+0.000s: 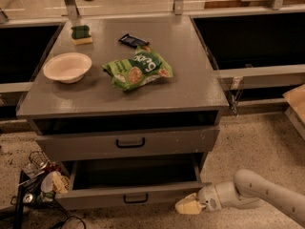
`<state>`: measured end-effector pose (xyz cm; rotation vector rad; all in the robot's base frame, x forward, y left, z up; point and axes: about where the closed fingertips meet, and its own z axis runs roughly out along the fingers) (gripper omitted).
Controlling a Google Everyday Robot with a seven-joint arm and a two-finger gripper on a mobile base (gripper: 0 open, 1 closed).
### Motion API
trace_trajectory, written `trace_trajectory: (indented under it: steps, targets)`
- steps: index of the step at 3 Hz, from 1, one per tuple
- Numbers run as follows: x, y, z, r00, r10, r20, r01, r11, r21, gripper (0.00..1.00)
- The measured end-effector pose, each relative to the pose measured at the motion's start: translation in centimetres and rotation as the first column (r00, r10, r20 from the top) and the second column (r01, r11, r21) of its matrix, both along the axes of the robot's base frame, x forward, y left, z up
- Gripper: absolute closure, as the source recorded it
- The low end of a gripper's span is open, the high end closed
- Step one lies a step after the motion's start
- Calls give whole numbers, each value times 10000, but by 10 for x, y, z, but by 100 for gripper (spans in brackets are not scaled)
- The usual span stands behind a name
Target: Close middle drawer
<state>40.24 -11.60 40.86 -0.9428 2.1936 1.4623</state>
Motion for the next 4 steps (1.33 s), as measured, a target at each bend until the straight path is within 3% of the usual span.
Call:
trace_trajectory:
  steps: [1,4]
  targets:
    - [0,0,0,10000,1,-1,-1,10000,1,84]
    - [0,0,0,10000,3,-1,-3,10000,2,15]
